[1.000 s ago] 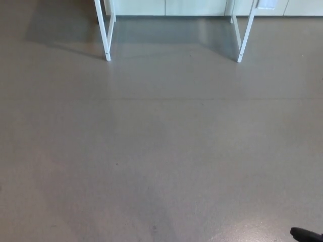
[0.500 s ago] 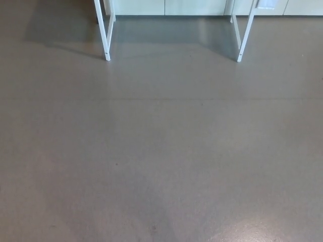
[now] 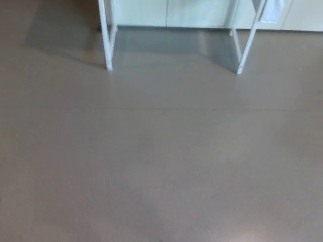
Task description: The robot walks towards a desk on which an eraser is kept on the left hand side and a container is kept on the right hand side. The robot picks up the eraser using its left hand and places it in the container.
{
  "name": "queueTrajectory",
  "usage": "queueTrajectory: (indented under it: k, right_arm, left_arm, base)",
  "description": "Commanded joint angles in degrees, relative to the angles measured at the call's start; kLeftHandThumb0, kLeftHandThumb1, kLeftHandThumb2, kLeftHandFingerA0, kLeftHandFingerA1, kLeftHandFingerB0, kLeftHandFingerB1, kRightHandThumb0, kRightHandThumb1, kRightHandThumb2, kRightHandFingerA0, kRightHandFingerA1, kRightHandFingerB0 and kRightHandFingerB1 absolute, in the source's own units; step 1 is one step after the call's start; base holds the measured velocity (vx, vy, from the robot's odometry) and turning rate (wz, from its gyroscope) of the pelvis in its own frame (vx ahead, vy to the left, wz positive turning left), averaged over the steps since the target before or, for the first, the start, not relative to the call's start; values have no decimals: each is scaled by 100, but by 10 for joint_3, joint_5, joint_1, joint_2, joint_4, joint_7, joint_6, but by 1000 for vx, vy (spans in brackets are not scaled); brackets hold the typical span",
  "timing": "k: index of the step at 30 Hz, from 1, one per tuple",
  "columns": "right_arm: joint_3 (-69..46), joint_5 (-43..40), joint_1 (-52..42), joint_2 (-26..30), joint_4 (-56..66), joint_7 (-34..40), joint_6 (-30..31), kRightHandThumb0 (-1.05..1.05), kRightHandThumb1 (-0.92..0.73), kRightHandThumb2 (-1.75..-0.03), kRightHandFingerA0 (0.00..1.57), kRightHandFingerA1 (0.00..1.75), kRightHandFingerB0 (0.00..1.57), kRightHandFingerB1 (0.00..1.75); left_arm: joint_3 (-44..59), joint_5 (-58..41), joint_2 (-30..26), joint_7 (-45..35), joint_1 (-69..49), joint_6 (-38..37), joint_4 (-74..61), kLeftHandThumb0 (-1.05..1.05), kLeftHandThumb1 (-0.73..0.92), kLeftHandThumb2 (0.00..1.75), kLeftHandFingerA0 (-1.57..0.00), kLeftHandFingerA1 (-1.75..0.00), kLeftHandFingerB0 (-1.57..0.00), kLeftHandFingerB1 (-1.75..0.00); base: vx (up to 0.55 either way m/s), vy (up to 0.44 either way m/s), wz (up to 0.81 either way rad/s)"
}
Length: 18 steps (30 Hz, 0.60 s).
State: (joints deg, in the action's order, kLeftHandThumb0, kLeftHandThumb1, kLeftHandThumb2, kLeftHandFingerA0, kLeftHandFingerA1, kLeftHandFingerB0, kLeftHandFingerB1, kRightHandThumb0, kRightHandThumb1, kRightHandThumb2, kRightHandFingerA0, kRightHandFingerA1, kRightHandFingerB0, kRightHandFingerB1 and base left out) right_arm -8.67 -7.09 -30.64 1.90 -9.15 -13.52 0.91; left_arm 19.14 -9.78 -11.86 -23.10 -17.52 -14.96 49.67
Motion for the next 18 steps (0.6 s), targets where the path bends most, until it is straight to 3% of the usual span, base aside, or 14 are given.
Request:
queueTrajectory:
  k: [1, 10, 11, 12, 13, 18]
  right_arm:
    - [-1, 3, 2, 7, 0, 10, -12, -1, -38, -50, 58, 52, 57, 47]
    - [2, 4, 3, 11, 1, 12, -7, 0, -38, -50, 57, 52, 57, 47]
    - [2, 6, 5, 12, -5, 12, -12, -1, -38, -50, 58, 52, 57, 47]
    - [4, 7, 18, 12, -6, 14, -8, -1, -38, -50, 58, 52, 57, 47]
    - [6, 11, 20, 14, -9, 17, -6, -3, -38, -50, 58, 52, 57, 47]
    - [8, 7, 17, 14, -11, 16, -13, -3, -38, -50, 60, 53, 59, 48]
  left_arm:
    - [-3, -1, -5, 0, 5, -44, 16, -8, 37, 83, -22, -52, -18, -49]
    - [-26, 21, -10, 29, 12, -77, 41, -12, 35, 81, -25, -53, -19, -48]
    - [-29, 24, -8, 32, 12, -79, 39, -14, 53, 55, -37, -36, -32, -32]
    - [-29, 21, -9, 35, 20, -78, 40, -14, 53, 55, -37, -36, -32, -32]
    - [-31, 19, -4, 31, 29, -78, 52, -13, 35, 82, -24, -52, -19, -48]
    - [-41, 20, 14, 45, 26, -71, 21, -13, 36, 82, -23, -52, -19, -48]
  base:
    - [134, 210, -8]
    - [130, 8, 8]
    - [16, -157, 5]
    - [157, -233, 10]
    - [188, -246, 10]
    - [183, -259, 18]
